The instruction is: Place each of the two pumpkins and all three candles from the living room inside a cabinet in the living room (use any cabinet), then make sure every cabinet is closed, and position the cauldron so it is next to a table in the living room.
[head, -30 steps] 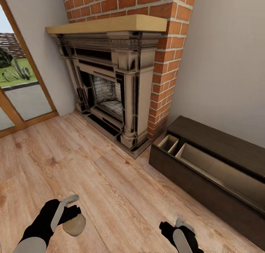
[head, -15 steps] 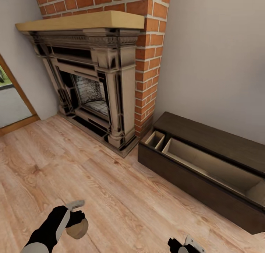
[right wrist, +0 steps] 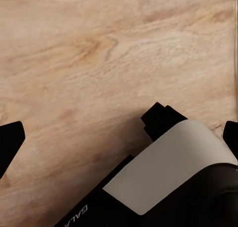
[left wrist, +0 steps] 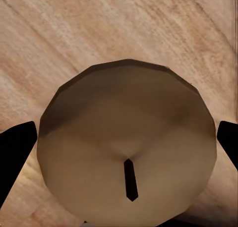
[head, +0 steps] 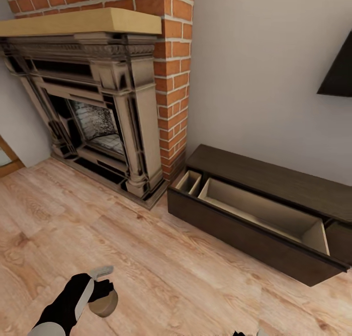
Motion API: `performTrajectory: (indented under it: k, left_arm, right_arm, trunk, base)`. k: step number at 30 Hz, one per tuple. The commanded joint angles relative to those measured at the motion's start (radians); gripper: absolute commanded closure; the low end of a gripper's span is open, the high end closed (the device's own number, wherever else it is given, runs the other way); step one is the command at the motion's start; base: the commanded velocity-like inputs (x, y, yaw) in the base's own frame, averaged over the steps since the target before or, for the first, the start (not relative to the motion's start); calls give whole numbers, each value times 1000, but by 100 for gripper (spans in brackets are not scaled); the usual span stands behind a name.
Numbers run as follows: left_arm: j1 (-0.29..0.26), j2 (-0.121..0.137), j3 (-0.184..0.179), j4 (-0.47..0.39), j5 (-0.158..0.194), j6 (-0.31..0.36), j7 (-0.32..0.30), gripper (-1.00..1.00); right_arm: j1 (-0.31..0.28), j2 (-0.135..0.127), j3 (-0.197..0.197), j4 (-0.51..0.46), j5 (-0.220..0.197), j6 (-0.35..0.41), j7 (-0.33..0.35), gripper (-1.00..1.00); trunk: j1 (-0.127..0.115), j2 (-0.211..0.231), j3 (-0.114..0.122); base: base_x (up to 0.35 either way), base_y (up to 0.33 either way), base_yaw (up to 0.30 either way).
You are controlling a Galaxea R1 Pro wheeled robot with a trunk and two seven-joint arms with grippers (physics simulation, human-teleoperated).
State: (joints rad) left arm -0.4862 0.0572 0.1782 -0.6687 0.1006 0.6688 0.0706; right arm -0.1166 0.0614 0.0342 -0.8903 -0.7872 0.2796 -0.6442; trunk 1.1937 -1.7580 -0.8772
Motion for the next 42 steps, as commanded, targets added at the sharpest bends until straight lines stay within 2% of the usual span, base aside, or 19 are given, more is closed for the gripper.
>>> performTrajectory:
  k: [1,7,13,21,27,30,42]
  left_arm:
    - [0,0,0,0,-1,0,0,100]
    - [0,-3,-1,20,-2,-4,1,100]
    - [0,0,-41,30,-2,-8,1,100]
    - [0,-3,-53,31,-3,-9,2,100]
    - [0,-1,-55,32,-2,-9,2,100]
    - [0,0,-56,32,-3,-9,2,100]
    - [0,4,-57,32,-3,-9,2,100]
  right_arm:
    - [0,0,0,5,0,-11,0,-100]
    - [-2,0,0,60,0,-52,0,-100]
    - [-2,0,-1,78,2,-62,1,-100]
    - [-2,-1,-3,79,2,-83,-2,-100]
    - [-2,0,-63,79,1,-85,-3,-100]
    - [-2,-1,-80,79,0,-84,-2,-100]
    - [-2,0,-92,80,-1,-86,-2,-100]
  trunk:
    - [0,0,-1]
    - [0,0,-6]
    - [0,0,-11]
    - [0,0,-15]
    - [0,0,-15]
    - [0,0,-15]
    - [0,0,-15]
  base:
    - [0,0,-256]
    - [0,0,-256]
    - [0,0,-256]
    - [0,0,-265]
    - [0,0,-279]
    - [0,0,-280]
    - [0,0,-280]
